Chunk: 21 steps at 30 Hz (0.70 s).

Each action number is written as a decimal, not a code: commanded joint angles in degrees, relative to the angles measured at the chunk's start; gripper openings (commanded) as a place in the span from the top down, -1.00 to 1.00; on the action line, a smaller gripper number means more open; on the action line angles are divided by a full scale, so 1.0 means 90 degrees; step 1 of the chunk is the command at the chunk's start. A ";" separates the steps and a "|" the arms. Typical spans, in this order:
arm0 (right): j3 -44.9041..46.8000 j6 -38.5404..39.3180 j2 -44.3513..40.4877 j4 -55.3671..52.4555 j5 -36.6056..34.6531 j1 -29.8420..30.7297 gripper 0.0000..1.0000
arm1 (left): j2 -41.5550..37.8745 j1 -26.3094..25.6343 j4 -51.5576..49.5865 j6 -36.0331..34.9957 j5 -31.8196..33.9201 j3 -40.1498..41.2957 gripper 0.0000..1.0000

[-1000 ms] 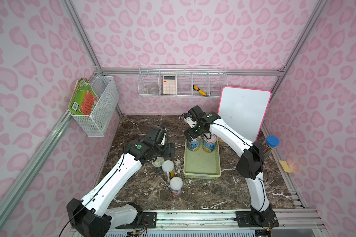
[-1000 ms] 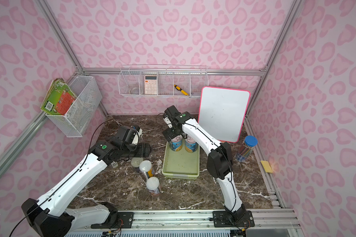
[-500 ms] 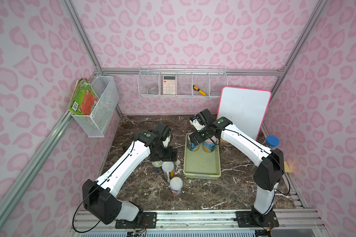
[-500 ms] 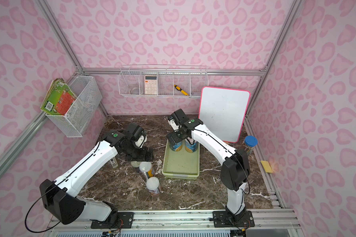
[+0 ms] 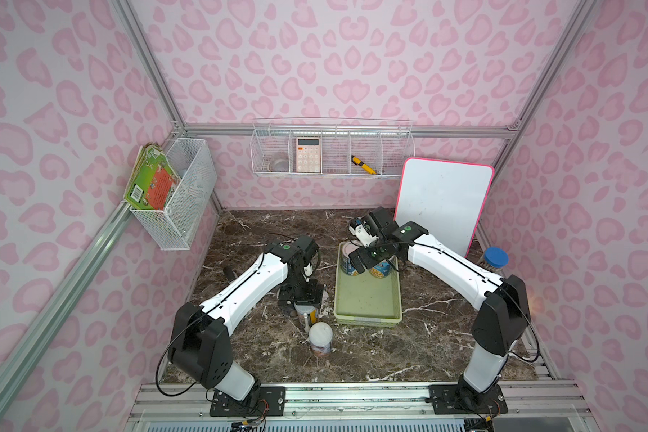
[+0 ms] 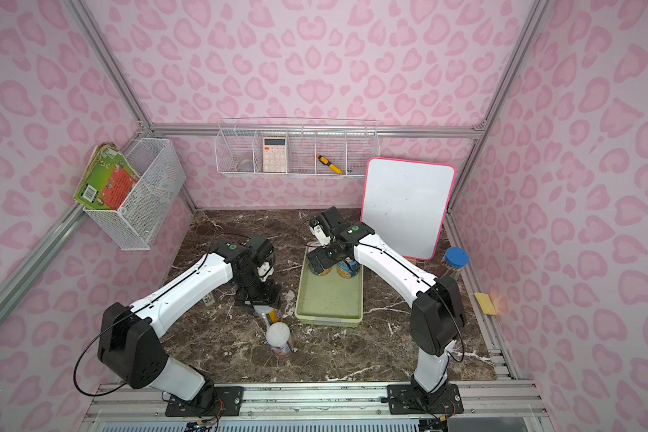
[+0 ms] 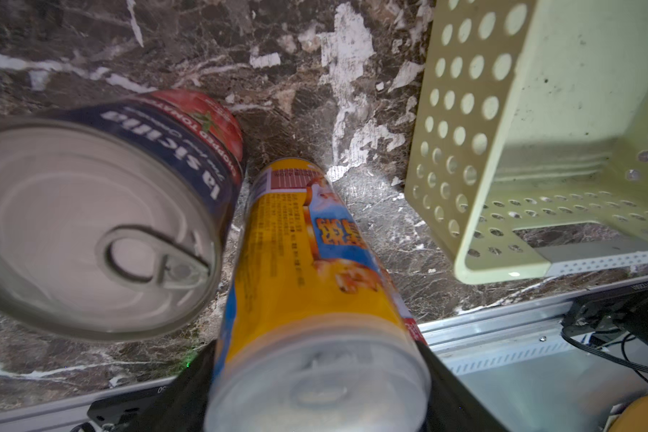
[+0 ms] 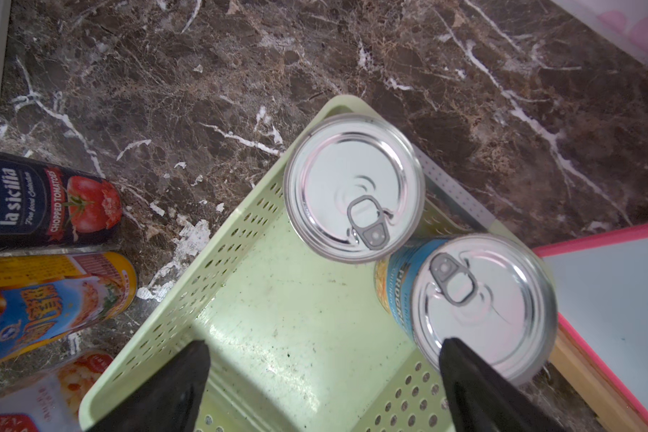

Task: Put the canned food in the basket
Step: Pick up the canned food from the center of the board.

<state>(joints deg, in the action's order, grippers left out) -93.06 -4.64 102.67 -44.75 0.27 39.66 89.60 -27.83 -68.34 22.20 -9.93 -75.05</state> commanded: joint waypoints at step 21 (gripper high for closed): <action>0.0748 -0.0263 -0.0783 0.0259 -0.0210 -0.0410 -0.98 | -0.0079 -0.0403 -0.1089 -0.0781 0.0212 -0.3225 1.00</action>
<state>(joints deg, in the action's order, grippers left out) -87.24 -5.78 96.55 -43.40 -0.89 36.62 88.55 -30.72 -78.48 17.74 -7.33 -100.88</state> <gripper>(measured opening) 0.988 0.696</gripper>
